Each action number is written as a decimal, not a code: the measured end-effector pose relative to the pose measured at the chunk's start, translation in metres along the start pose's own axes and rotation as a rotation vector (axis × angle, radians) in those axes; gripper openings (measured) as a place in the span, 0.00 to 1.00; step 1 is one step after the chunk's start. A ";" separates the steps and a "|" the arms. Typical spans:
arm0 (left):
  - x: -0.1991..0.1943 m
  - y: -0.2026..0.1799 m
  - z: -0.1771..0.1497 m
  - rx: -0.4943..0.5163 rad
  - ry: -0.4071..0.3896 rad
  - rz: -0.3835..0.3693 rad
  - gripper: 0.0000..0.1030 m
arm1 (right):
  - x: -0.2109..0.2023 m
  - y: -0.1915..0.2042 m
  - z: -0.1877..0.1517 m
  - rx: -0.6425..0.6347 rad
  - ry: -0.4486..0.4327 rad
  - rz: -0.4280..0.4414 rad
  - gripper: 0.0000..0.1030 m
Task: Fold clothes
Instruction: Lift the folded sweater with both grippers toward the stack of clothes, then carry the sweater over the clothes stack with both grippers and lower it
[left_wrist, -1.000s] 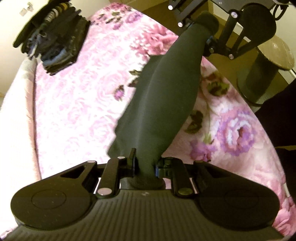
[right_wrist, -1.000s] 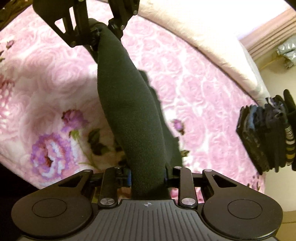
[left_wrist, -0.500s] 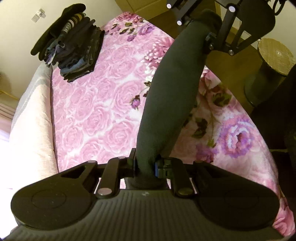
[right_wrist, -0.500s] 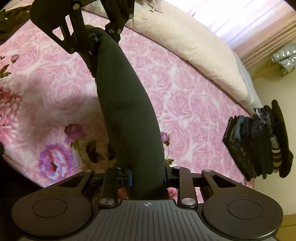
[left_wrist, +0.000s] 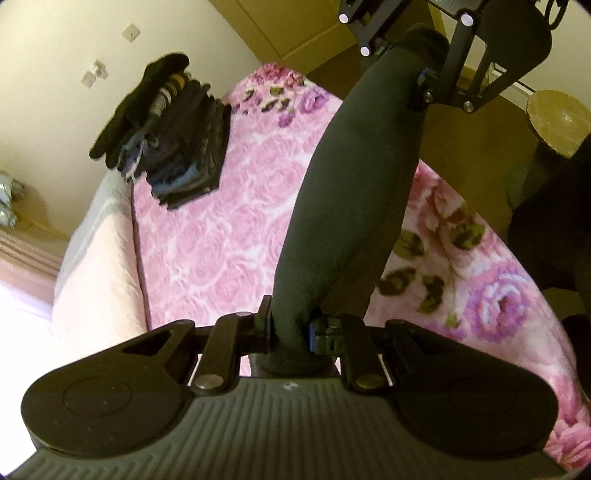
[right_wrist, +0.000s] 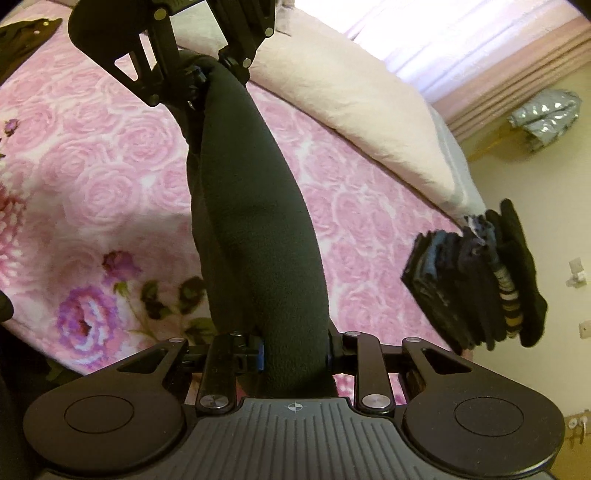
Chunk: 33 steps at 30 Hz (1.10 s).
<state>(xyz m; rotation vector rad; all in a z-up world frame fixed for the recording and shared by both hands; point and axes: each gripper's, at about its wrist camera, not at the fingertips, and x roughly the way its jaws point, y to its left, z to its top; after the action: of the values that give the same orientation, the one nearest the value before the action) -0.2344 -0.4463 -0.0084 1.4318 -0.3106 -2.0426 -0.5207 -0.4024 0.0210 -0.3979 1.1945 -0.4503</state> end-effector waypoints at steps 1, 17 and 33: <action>0.000 0.000 0.005 0.005 -0.008 0.007 0.14 | -0.002 -0.003 -0.002 0.003 0.000 -0.007 0.25; 0.058 0.007 0.154 0.101 -0.092 0.028 0.14 | -0.012 -0.110 -0.113 0.082 0.009 -0.098 0.25; 0.144 0.084 0.373 0.148 -0.182 0.152 0.14 | -0.012 -0.318 -0.256 0.047 -0.034 -0.232 0.25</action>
<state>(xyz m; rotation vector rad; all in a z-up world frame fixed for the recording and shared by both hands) -0.5766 -0.6566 0.0688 1.2656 -0.6389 -2.0628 -0.8054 -0.6801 0.1144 -0.5042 1.1071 -0.6685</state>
